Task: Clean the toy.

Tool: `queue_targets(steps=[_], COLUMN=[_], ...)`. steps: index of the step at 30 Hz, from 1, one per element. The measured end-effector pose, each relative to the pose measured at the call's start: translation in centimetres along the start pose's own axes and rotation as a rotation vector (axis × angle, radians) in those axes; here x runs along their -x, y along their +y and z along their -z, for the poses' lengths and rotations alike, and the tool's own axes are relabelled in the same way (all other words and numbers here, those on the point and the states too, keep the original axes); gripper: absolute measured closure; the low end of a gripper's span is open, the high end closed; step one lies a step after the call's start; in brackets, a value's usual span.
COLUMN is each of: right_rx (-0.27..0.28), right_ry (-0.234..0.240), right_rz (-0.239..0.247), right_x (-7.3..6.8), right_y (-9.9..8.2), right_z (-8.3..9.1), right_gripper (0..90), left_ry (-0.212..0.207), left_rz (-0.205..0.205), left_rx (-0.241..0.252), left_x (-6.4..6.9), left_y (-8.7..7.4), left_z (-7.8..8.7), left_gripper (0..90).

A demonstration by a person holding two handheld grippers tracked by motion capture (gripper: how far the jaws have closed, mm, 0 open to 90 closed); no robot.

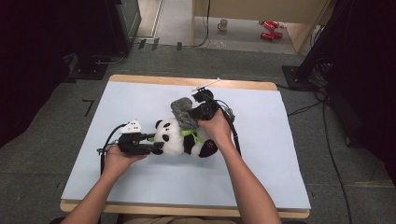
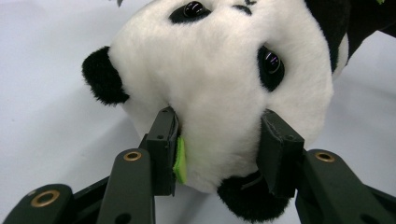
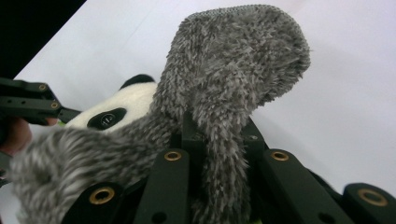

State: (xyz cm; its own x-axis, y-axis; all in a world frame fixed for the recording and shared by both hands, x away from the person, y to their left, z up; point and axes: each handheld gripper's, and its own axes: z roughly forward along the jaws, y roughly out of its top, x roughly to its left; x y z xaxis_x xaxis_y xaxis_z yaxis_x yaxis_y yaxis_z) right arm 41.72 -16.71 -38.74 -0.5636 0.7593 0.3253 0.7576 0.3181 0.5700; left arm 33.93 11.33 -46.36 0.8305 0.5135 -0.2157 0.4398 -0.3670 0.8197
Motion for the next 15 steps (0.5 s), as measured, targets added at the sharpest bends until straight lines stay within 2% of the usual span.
queue_targets(steps=[3,5,7,8,11,12,14,15], right_rx=[0.025,0.039,0.047,0.072,0.091,0.115,0.122,0.132], right_ry=[-0.052,-0.067,-0.066,-0.062,-0.045,-0.017,-0.009,0.005], right_rz=[0.015,0.007,-0.005,-0.03,-0.04,-0.036,-0.031,-0.008], right_x=[0.3,0.7,0.9,1.3,1.3,0.7,0.4,-0.6], right_y=[0.1,0.2,0.2,0.2,0.3,0.5,0.5,0.9], right_z=[0.9,1.6,1.9,2.8,3.4,3.9,4.0,4.1], right_gripper=[79.0,79.1,79.2,79.4,79.4,79.4,79.3,79.3], left_ry=[-0.001,-0.002,-0.003,-0.003,-0.003,-0.005,-0.002,-0.001], left_rz=[0.006,0.003,0.004,0.014,0.022,0.028,0.023,0.021], left_rx=[-0.001,-0.003,-0.004,-0.005,-0.006,-0.002,-0.002,-0.004], left_x=[-0.1,-0.1,-0.2,-0.2,-0.3,-0.3,-0.3,-0.4], left_y=[0.0,0.1,0.1,0.2,0.4,0.5,0.6,0.7], left_z=[0.0,0.0,0.0,0.0,0.0,0.0,-0.1,-0.1], left_gripper=[54.9,55.1,55.3,55.4,55.5,55.5,55.5,55.6])
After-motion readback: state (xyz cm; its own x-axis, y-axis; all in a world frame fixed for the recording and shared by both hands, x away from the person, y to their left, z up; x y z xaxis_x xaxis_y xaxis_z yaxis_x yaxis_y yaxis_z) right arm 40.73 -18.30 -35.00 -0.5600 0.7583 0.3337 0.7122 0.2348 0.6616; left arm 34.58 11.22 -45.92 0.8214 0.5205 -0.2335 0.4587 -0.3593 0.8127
